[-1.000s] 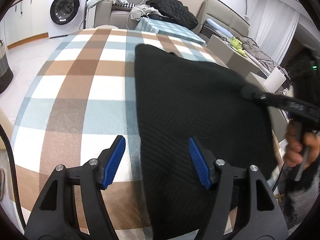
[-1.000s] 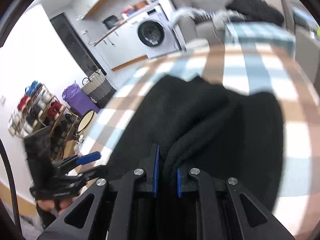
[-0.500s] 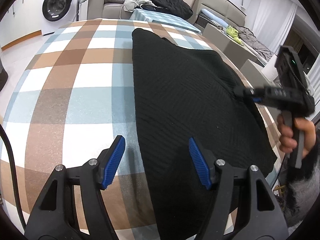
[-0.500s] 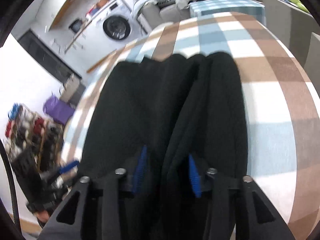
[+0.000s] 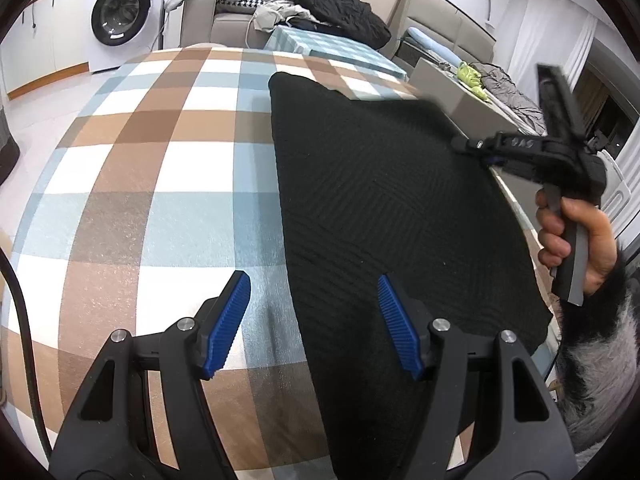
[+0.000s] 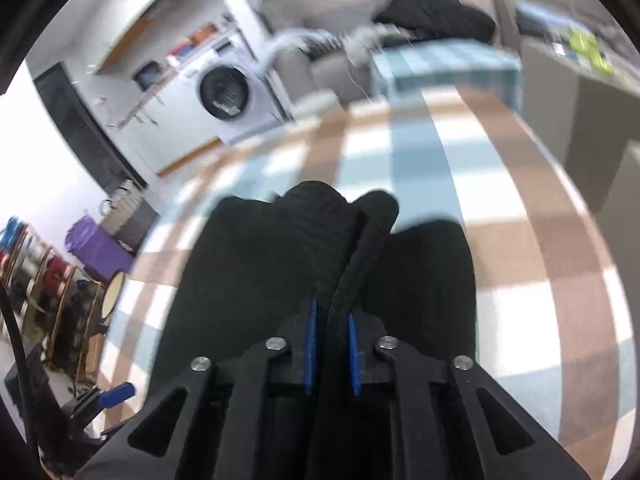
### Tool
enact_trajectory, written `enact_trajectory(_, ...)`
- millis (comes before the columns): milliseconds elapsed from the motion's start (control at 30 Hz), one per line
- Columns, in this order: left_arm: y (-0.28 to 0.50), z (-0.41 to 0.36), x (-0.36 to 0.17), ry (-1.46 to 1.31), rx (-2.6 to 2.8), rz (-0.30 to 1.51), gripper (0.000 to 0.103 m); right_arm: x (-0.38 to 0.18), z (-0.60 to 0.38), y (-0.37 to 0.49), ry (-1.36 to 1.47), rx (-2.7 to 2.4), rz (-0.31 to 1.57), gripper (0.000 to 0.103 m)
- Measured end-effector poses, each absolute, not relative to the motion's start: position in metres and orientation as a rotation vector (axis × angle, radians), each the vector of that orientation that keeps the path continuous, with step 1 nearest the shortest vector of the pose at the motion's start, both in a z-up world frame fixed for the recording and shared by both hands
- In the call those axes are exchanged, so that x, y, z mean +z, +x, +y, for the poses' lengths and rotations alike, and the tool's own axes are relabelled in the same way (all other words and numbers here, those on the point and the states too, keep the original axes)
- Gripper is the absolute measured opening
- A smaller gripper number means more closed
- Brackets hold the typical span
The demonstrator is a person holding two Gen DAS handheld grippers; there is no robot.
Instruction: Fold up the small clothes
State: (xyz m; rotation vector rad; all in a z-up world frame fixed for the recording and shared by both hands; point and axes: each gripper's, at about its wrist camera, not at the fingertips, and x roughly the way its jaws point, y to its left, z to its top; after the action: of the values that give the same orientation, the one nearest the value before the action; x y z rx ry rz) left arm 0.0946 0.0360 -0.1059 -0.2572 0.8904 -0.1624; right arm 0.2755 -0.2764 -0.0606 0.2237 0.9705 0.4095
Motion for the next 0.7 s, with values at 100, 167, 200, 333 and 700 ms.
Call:
enact_trajectory(100,0.092,0.033,-0.107,-0.252,-0.175,0.894,0.063,-0.082,-0.288,0.275,0.291,0.398,1.046,0.023)
enact_trajectory(167,0.087,0.029,-0.106,-0.24,-0.188,0.895,0.063,-0.083,-0.295,0.263,0.326,0.43,1.05,0.029)
enact_trajectory(200,0.086,0.027,-0.107,-0.237,-0.195,0.899,0.063,-0.083,-0.295,0.251,0.338,0.447,1.055,0.034)
enact_trajectory(333,0.078,0.018,-0.11,-0.221,-0.219,0.915,0.063,-0.087,-0.302,0.201,0.362,0.52,1.098,0.038)
enact_trajectory(700,0.06,0.004,-0.12,-0.183,-0.243,0.938,0.067,-0.089,-0.312,0.105,0.354,0.561,1.074,0.017)
